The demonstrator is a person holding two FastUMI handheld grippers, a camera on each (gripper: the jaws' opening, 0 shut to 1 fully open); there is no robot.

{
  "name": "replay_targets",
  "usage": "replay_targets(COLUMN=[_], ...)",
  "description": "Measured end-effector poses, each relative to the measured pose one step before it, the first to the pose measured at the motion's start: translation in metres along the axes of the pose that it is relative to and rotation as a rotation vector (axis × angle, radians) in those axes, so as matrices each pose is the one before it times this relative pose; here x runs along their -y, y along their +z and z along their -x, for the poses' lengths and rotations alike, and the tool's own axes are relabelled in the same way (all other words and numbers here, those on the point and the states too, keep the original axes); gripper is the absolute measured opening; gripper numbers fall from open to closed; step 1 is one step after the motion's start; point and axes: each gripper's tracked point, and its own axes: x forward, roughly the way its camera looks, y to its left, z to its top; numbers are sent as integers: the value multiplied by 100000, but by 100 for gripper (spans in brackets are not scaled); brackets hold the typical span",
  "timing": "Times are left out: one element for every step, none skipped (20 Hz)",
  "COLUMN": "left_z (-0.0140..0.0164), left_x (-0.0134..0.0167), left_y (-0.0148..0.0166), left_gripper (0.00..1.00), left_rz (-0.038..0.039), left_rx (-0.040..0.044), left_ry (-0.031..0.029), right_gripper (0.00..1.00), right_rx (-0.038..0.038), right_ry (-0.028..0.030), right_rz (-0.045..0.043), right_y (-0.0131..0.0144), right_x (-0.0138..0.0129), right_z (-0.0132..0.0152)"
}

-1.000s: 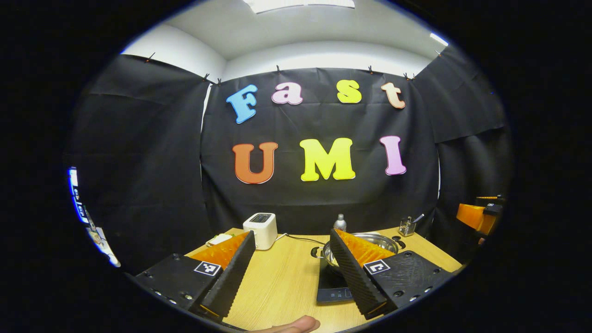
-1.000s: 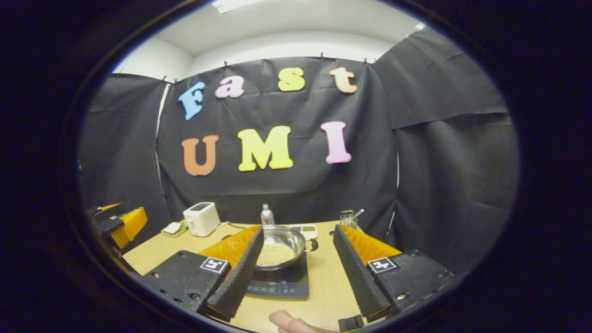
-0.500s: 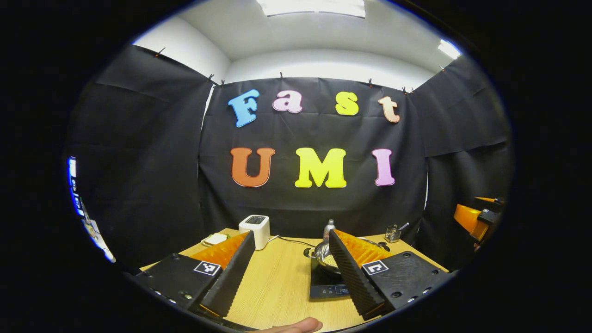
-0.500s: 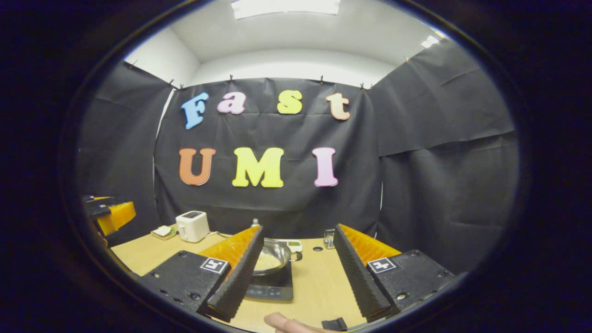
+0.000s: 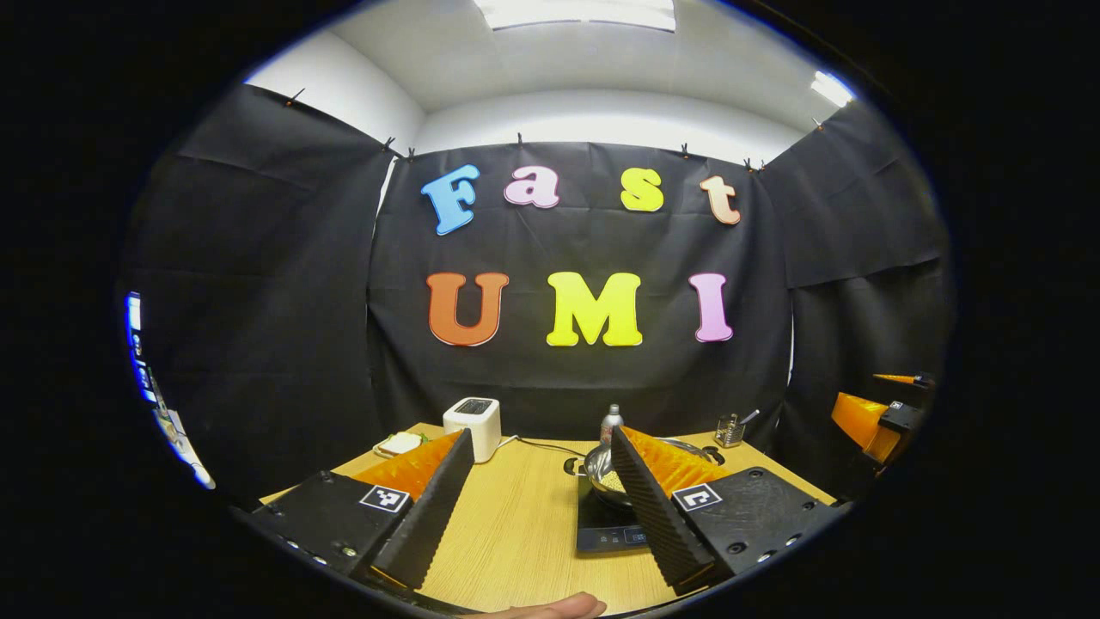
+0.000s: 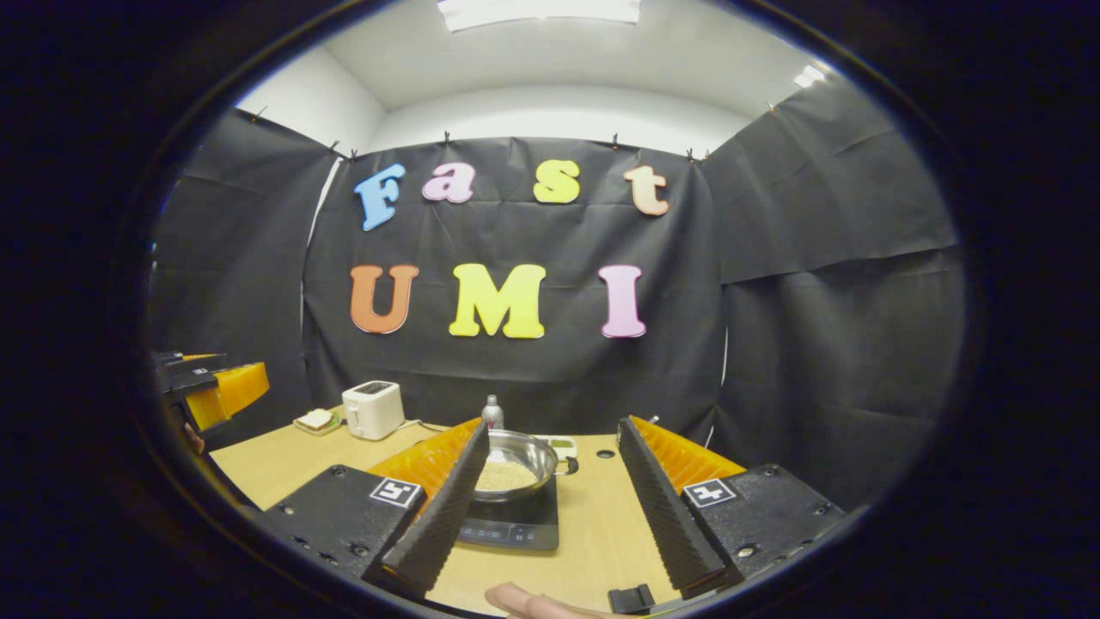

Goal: First push the handle of the pot to place it horizontally, then grasp the pot with both hands and set it on the induction cooktop.

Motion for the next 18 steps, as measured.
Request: replay_targets(left_z=[-20, -69, -32, 79, 29, 142, 150, -37, 73, 196, 13, 112, 32, -68, -35, -19, -122, -91], left_x=[276, 269, 147, 185, 224, 31, 26, -89, -19, -42, -7, -13, 61, -24, 44, 48, 79, 35], left_y=[-162, -102, -161, -88, 58, 171, 219, 135, 129, 152, -42, 94, 75, 59, 28, -73, -73, -168], left_gripper=[95, 95, 95, 95, 95, 95, 95, 95, 95, 95, 95, 95, 95, 95, 95, 95, 95, 95], left_rz=[-324, -490, -410, -287, -42, 119, 25, 109, 108, 92, 30, 25, -36, -310, -446, -291, -113, 140], left_rx=[-261, -409, -176, 19, 241, 628, 804, 1115, 949, 703, 366, 225, 583, 714, 351, 237, 346, 397], left_ry=[-263, -301, -260, -355, -216, -48, 10, 217, 377, 410, 187, 59, 88, 190, 146, 224, 190, 94], right_gripper=[95, 96, 94, 94, 94, 95, 95, 94, 94, 95, 94, 96, 94, 94, 94, 94, 94, 94], right_rx=[-175, 100, 190, 199, 66, 78, 69, 243, 443, 492, 413, 471, 420, 393, 225, 259, -41, 28], right_ry=[-133, -638, -751, -467, -240, -121, 111, 49, 309, 481, 212, 127, 182, 203, 220, 202, 143, 325], right_rz=[-206, -200, -179, -137, -231, -223, -118, -234, -278, -237, -351, -343, -267, -395, -426, -507, -472, -691], right_y=[-121, -74, 101, 116, -192, 3, 44, 21, 23, 1, 75, 132, -43, 20, -40, -110, -168, -132], right_x=[219, 391, 268, 214, 108, 131, 132, 118, 62, 45, 147, 106, 200, 139, 61, 194, 162, 133], right_z=[-62, -82, 55, 14, -52, 97, 48, 27, -25, 20, 107, 62, -62, -77, 52, -157, -186, -91])
